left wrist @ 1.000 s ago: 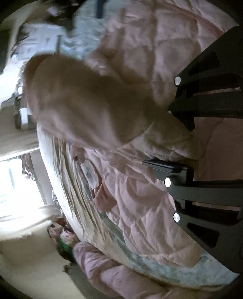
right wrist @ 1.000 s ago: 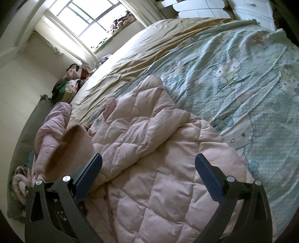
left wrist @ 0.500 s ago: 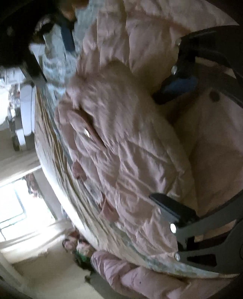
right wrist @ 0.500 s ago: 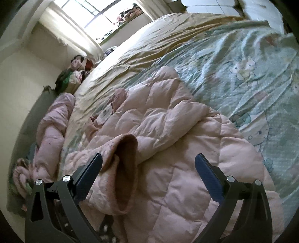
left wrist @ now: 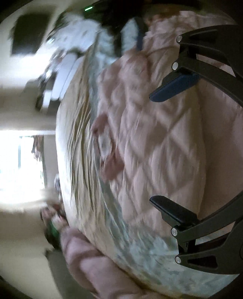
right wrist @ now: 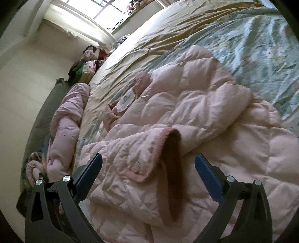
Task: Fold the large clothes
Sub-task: 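Grasp the pink front trim of the coat with the right tool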
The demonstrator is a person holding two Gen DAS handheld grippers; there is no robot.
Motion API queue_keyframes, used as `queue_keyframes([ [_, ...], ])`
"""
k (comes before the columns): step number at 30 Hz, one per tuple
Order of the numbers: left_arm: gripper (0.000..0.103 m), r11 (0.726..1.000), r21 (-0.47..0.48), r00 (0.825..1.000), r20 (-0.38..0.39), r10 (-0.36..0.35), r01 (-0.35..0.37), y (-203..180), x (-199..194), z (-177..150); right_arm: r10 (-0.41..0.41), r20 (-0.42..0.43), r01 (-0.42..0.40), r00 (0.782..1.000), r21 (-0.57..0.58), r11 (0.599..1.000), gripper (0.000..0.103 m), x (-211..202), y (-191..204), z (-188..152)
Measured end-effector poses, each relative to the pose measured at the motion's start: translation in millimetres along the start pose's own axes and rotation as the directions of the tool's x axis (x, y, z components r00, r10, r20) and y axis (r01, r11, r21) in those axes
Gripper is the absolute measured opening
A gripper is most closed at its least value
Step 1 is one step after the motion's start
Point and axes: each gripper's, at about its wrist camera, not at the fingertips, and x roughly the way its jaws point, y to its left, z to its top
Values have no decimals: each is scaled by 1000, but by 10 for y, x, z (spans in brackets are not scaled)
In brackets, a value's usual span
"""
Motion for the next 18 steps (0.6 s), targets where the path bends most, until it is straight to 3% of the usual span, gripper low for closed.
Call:
queue_keyframes([
  [4, 94, 992, -110, 998, 14, 65, -63, 411, -99, 43, 13, -20, -13, 1000, 10, 1000, 72, 125, 40, 2],
  [8, 94, 965, -252, 997, 22, 75, -67, 845, -151, 44, 11, -35, -11, 999, 26, 1000, 61, 252, 22, -2],
  [11, 94, 946, -311, 994, 18, 104, -94, 1066, -166, 22, 14, -62, -13, 998, 19, 1000, 47, 375, 21, -24],
  [15, 94, 919, -378, 991, 33, 130, -108, 1315, -225, 2, -35, -24, 34, 999, -42, 999, 17, 401, 74, -55],
  [18, 94, 900, -420, 989, 32, 144, -117, 1451, -227, -17, -26, 21, 27, 999, -89, 996, 12, 314, 158, -55],
])
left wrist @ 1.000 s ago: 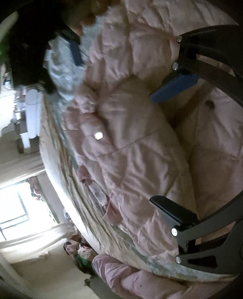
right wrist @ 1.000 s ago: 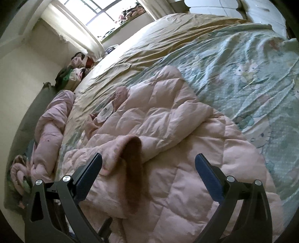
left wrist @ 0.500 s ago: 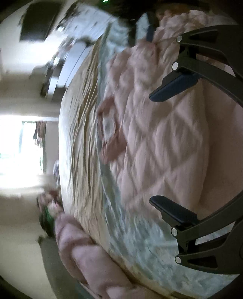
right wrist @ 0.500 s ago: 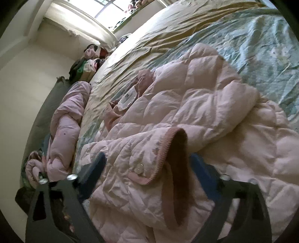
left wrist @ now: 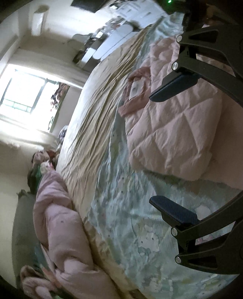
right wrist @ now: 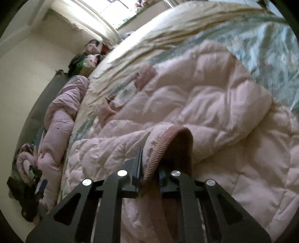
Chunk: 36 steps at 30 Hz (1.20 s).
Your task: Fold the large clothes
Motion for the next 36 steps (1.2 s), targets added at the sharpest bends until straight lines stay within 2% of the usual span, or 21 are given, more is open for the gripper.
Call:
queue_keyframes([
  [7, 94, 997, -67, 1000, -6, -24, 24, 135, 49, 27, 33, 114, -7, 993, -225, 974, 11, -352, 587, 165],
  [13, 94, 997, -69, 1000, 5, -17, 18, 134, 86, 39, 74, 178, 2, 981, -390, 921, 11, -639, 1120, 473],
  [17, 94, 996, -81, 999, -10, -49, 48, 87, 188, 37, 68, 232, 49, 970, -463, 885, 11, -757, 1330, 710],
  [24, 94, 998, -3, 996, -62, -67, 67, -154, 428, -38, -19, 285, 151, 958, -448, 881, 10, -602, 1202, 1038],
  [36, 94, 978, 172, 988, -122, -98, 118, -555, 634, -223, -163, 254, 254, 953, -384, 887, 10, -131, 596, 967],
])
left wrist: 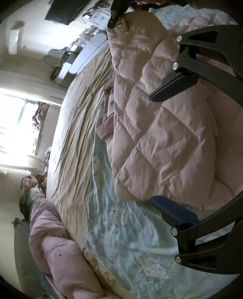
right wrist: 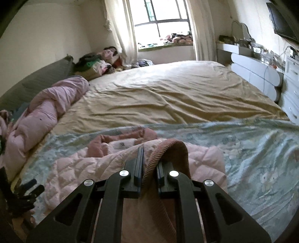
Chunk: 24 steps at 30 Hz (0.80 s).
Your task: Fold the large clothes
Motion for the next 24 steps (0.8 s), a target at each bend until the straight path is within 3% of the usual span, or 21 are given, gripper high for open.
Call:
queue_keyframes([
  [11, 93, 999, -3, 998, -55, -32, 32, -9, 176, -31, -26, -53, 29, 998, 44, 999, 14, 192, -87, -172],
  [17, 77, 999, 25, 994, -100, -38, 41, -90, 264, -104, -33, -58, 36, 998, 51, 998, 27, 136, -128, -191],
  [20, 67, 998, 39, 990, -134, -36, 42, -130, 324, -145, -67, -13, 67, 998, 42, 997, 34, 5, -132, -209],
  [24, 63, 999, 46, 980, -201, -8, 18, -127, 451, -223, -52, 12, 53, 999, -8, 999, 40, -112, -1, -248],
])
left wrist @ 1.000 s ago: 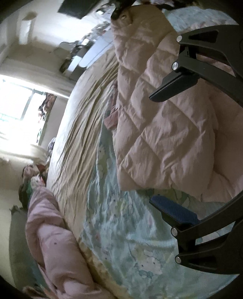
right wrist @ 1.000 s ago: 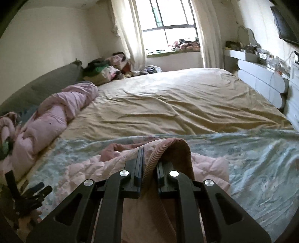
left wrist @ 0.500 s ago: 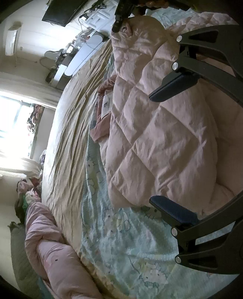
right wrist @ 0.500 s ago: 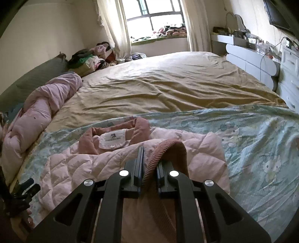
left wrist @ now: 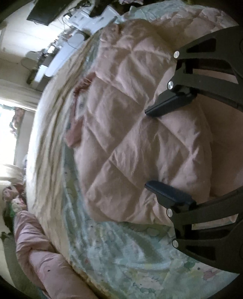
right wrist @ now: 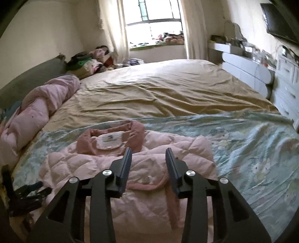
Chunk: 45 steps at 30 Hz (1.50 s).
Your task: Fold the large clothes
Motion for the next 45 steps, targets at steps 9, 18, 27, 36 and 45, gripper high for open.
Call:
queue_keyframes([
  [9, 63, 1000, -8, 999, -44, 4, -4, 68, 165, -109, 91, -50, -98, 995, -150, 984, 55, 13, 652, -119],
  [18, 63, 1000, -25, 999, -47, -14, 13, 107, 194, -140, 77, -210, -123, 975, -216, 969, 64, 447, 1134, -290],
  [27, 63, 1000, -25, 999, -47, -14, 13, 108, 195, -143, -4, -394, -78, 919, -191, 979, 68, 1077, 1041, -641],
  [36, 63, 1000, -19, 999, -48, -12, 11, 90, 185, -131, -14, -361, -53, 932, -175, 983, 70, 1170, 1044, -788],
  [45, 64, 999, -32, 999, -40, -32, 31, 82, 61, -72, 68, -324, -99, 943, -80, 992, 95, 873, 978, -676],
])
